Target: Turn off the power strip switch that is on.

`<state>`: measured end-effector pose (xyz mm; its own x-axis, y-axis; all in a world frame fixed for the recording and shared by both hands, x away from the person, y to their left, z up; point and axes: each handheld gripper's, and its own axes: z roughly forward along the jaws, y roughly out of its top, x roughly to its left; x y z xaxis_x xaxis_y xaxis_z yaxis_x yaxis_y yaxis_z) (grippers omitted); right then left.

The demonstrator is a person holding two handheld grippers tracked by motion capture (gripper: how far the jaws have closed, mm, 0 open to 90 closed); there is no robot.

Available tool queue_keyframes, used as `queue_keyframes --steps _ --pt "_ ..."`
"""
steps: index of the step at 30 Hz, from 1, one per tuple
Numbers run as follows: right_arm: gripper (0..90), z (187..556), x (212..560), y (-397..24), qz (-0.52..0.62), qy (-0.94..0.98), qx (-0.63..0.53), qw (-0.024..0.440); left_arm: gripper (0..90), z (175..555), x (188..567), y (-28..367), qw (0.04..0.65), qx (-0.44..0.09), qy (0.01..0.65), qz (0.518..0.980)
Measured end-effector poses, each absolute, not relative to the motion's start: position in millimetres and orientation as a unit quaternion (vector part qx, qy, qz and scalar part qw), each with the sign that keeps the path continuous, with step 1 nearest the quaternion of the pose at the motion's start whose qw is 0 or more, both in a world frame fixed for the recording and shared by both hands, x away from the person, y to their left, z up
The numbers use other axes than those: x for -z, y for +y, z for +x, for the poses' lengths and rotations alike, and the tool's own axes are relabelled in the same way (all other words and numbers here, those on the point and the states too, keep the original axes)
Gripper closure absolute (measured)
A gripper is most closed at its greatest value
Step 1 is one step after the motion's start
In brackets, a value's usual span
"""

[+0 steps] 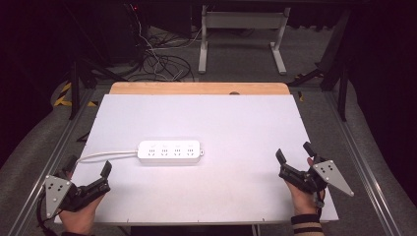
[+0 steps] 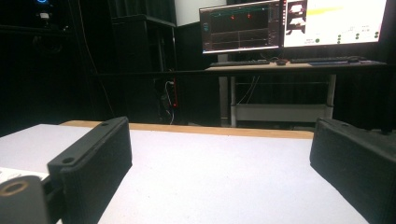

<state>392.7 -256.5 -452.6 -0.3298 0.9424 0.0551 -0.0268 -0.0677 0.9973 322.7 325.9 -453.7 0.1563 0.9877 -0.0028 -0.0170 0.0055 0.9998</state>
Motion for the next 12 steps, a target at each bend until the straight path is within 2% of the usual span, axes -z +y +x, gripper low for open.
queue_keyframes --steps 12 --pt "6.3 394.7 452.6 -255.6 0.415 0.551 -0.602 0.402 0.2 322.1 453.8 327.0 0.542 -0.464 0.458 0.531"
